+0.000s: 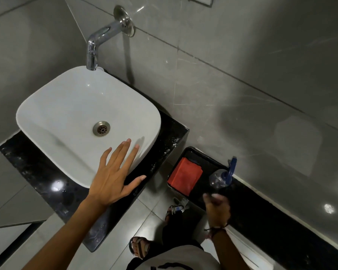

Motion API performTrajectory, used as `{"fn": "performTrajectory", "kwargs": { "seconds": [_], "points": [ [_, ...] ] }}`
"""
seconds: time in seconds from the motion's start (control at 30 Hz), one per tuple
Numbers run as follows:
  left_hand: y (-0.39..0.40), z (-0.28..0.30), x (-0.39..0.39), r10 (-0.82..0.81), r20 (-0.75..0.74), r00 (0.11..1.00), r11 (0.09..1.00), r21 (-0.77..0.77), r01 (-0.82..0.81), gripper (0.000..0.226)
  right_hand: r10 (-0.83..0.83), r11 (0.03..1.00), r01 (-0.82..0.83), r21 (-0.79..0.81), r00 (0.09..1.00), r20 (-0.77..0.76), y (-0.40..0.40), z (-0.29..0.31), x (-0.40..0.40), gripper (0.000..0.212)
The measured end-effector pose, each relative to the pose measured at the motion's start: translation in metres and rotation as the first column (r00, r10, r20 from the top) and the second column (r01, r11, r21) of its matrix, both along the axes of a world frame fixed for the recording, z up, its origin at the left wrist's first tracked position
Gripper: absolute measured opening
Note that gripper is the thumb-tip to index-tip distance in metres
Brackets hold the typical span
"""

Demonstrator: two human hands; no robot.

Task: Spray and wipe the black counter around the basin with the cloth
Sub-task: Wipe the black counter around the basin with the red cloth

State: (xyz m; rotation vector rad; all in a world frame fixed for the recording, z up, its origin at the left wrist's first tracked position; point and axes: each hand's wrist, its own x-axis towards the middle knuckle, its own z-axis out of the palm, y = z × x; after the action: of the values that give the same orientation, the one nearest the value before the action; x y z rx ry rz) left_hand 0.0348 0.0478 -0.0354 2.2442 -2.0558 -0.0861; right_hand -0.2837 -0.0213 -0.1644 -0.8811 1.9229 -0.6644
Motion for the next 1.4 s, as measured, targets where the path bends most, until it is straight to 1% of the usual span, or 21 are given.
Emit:
{"fn": "performTrajectory", "kwargs": {
  "seconds": [0.07, 0.13, 0.27, 0.33, 0.37, 0.5, 0.6, 0.67, 0.7, 0.77, 0.8, 0.83, 0.87, 0.93, 1.0, 1.07, 1.1, 1.17, 1.3, 1.33, 1.4],
  "points": [
    [-0.001, 0.004, 0.001, 0.002, -0.081, 0.997, 1.0, -0.017, -0.004, 0.084, 0.085, 0.967, -0.105, 0.23, 0.992, 0.097, -0.004, -0.005, 0.022, 0.031],
    [-0.001, 0.007, 0.0, -0.017, -0.128, 0.992, 0.999, -0.037, 0.012, 0.082, 0.07, 0.95, -0.108, 0.294, 0.988, 0.138, -0.022, -0.005, 0.04, 0.032],
    [0.003, 0.009, 0.005, -0.048, -0.149, 0.988, 0.998, -0.047, 0.042, 0.081, 0.068, 0.924, -0.079, 0.374, 0.997, 0.043, -0.055, -0.004, 0.072, 0.082],
    [0.009, 0.009, 0.015, -0.027, -0.149, 0.989, 0.999, -0.024, 0.024, 0.082, 0.042, 0.906, -0.043, 0.42, 0.999, 0.011, -0.061, -0.005, 0.08, 0.09],
    [0.012, 0.01, 0.022, 0.004, -0.148, 0.989, 1.0, -0.011, -0.006, 0.083, 0.003, 0.907, -0.013, 0.42, 1.0, 0.023, -0.063, -0.008, 0.082, 0.088],
    [0.02, 0.013, 0.043, 0.174, -0.149, 0.973, 0.985, 0.029, -0.172, 0.091, -0.077, 0.935, 0.018, 0.354, 0.985, 0.155, -0.068, -0.013, 0.086, 0.065],
    [0.02, 0.012, 0.044, 0.191, -0.124, 0.974, 0.981, 0.051, -0.186, 0.09, -0.158, 0.973, 0.105, 0.205, 0.952, 0.262, -0.066, 0.002, 0.082, 0.043],
    [0.019, 0.013, 0.043, 0.2, -0.121, 0.972, 0.979, 0.059, -0.194, 0.09, -0.058, 0.998, 0.058, 0.01, 0.945, 0.32, -0.06, 0.023, 0.079, 0.031],
    [0.019, 0.013, 0.044, 0.209, -0.12, 0.971, 0.977, 0.059, -0.203, 0.09, 0.053, 0.992, -0.019, -0.122, 0.96, 0.277, -0.06, 0.034, 0.08, 0.035],
    [0.018, 0.014, 0.045, 0.218, -0.109, 0.97, 0.975, 0.061, -0.213, 0.089, 0.229, 0.913, -0.189, -0.361, 0.971, 0.071, -0.076, 0.052, 0.091, 0.038],
    [0.018, 0.015, 0.045, 0.22, -0.106, 0.97, 0.975, 0.066, -0.214, 0.089, 0.268, 0.857, -0.269, -0.439, 0.961, -0.065, -0.09, 0.056, 0.1, 0.044],
    [0.017, 0.016, 0.045, 0.22, -0.105, 0.97, 0.975, 0.069, -0.213, 0.089, 0.293, 0.806, -0.355, -0.474, 0.934, -0.202, -0.106, 0.061, 0.111, 0.053],
    [0.018, 0.016, 0.044, 0.223, -0.105, 0.969, 0.974, 0.07, -0.217, 0.089, 0.336, 0.767, -0.454, -0.453, 0.886, -0.32, -0.122, 0.064, 0.124, 0.06],
    [0.017, 0.016, 0.044, 0.229, -0.108, 0.968, 0.972, 0.071, -0.222, 0.091, 0.471, 0.684, -0.654, -0.323, 0.735, -0.488, -0.144, 0.065, 0.148, 0.065],
    [0.018, 0.016, 0.044, 0.238, -0.11, 0.965, 0.97, 0.076, -0.231, 0.092, 0.575, 0.55, -0.814, -0.186, 0.53, -0.623, -0.15, 0.059, 0.166, 0.061],
    [0.017, 0.016, 0.046, 0.239, -0.114, 0.964, 0.97, 0.083, -0.23, 0.093, 0.571, 0.414, -0.908, -0.055, 0.307, -0.761, -0.148, 0.054, 0.175, 0.061],
    [0.017, 0.017, 0.046, 0.23, -0.115, 0.966, 0.971, 0.088, -0.221, 0.094, 0.538, 0.37, -0.928, -0.029, 0.24, -0.808, -0.149, 0.054, 0.176, 0.061],
    [0.017, 0.017, 0.047, 0.208, -0.108, 0.972, 0.976, 0.096, -0.198, 0.094, 0.503, 0.28, -0.958, -0.062, 0.201, -0.841, -0.158, 0.054, 0.173, 0.056],
    [0.017, 0.015, 0.049, 0.2, -0.108, 0.974, 0.977, 0.098, -0.19, 0.095, 0.68, 0.083, -0.983, -0.166, 0.178, -0.711, -0.183, 0.055, 0.16, 0.06],
    [0.018, 0.014, 0.049, 0.203, -0.103, 0.974, 0.976, 0.096, -0.193, 0.095, 0.696, 0.075, -0.976, -0.204, 0.198, -0.69, -0.187, 0.055, 0.158, 0.057],
    [0.018, 0.011, 0.049, 0.205, -0.095, 0.974, 0.976, 0.098, -0.195, 0.095, 0.724, 0.129, -0.946, -0.299, 0.295, -0.623, -0.189, 0.053, 0.158, 0.049]
  ]
}}
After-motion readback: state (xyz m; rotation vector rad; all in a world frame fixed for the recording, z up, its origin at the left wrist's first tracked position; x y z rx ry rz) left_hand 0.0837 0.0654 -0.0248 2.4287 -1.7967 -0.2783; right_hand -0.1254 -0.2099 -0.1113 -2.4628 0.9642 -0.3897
